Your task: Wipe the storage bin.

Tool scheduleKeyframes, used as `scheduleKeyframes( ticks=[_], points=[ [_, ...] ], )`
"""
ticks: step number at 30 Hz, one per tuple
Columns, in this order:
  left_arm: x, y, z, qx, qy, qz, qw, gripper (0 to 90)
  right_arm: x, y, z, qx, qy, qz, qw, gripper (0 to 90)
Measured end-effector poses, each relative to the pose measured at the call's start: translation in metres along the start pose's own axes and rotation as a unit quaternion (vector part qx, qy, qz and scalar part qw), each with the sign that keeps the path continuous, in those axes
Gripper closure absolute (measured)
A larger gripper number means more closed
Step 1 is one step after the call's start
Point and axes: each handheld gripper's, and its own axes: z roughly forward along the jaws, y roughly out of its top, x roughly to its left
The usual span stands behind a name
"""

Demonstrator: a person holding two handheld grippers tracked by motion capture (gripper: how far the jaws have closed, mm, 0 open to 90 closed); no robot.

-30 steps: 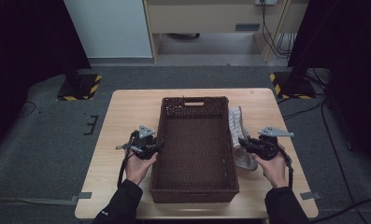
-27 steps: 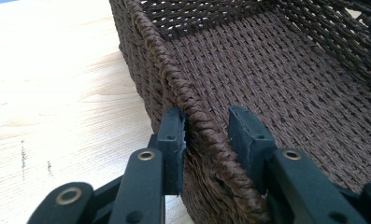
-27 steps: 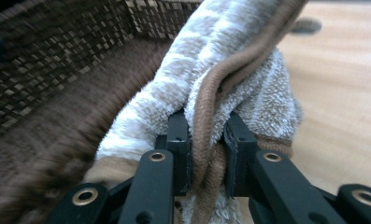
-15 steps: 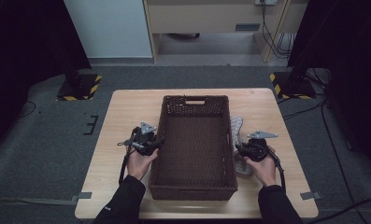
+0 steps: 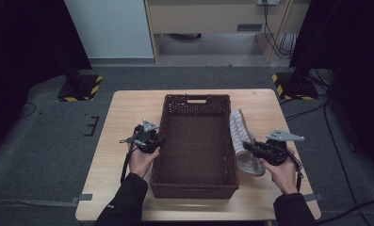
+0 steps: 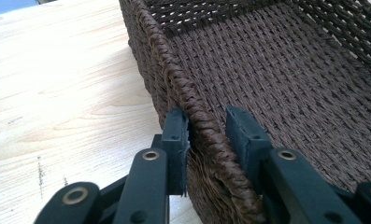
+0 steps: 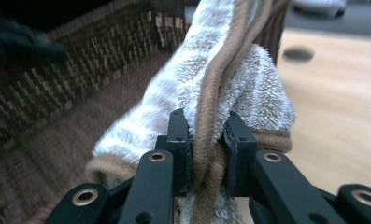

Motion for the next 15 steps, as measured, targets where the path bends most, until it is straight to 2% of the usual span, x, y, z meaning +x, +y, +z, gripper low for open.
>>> scheduleKeyframes(
  ticks=[2,3,4,6,8,9,11,12,13,15],
  points=[
    [0.001,0.000,0.000,0.000,-0.001,0.001,1.0000,68.4,0.000,-0.013,0.020,0.023,-0.012,0.009,0.9996,76.1],
    [0.001,0.000,0.000,0.000,-0.002,0.000,1.0000,68.4,0.000,-0.013,0.020,0.023,-0.012,0.009,0.9996,76.1],
    [0.002,0.000,0.001,-0.001,-0.003,0.000,1.0000,68.2,-0.002,-0.019,0.030,0.035,-0.018,0.021,0.9990,76.1],
    [0.002,0.000,0.000,-0.001,-0.005,-0.002,1.0000,67.9,-0.002,-0.022,0.034,0.046,-0.023,0.018,0.9985,76.2],
    [0.002,0.000,0.000,-0.003,0.000,-0.002,1.0000,65.4,-0.004,-0.029,0.043,0.078,-0.035,0.010,0.9963,76.0],
    [0.004,-0.001,-0.001,-0.007,0.004,-0.007,0.9999,57.3,-0.004,-0.037,0.052,0.104,-0.043,0.004,0.9936,75.9],
    [0.006,-0.002,-0.003,-0.014,0.000,-0.011,0.9998,46.7,-0.004,-0.037,0.052,0.101,-0.044,0.009,0.9938,75.8],
    [0.009,-0.003,-0.009,-0.028,-0.012,-0.023,0.9993,43.0,-0.005,-0.034,0.049,0.097,-0.045,0.011,0.9942,75.8],
    [0.009,-0.003,-0.009,-0.028,-0.012,-0.023,0.9993,40.8,-0.005,-0.034,0.049,0.097,-0.045,0.011,0.9942,75.8],
    [0.009,-0.004,-0.017,-0.034,-0.017,-0.023,0.9990,40.8,-0.009,-0.029,0.039,0.078,-0.046,0.012,0.9958,75.7]
  ],
)
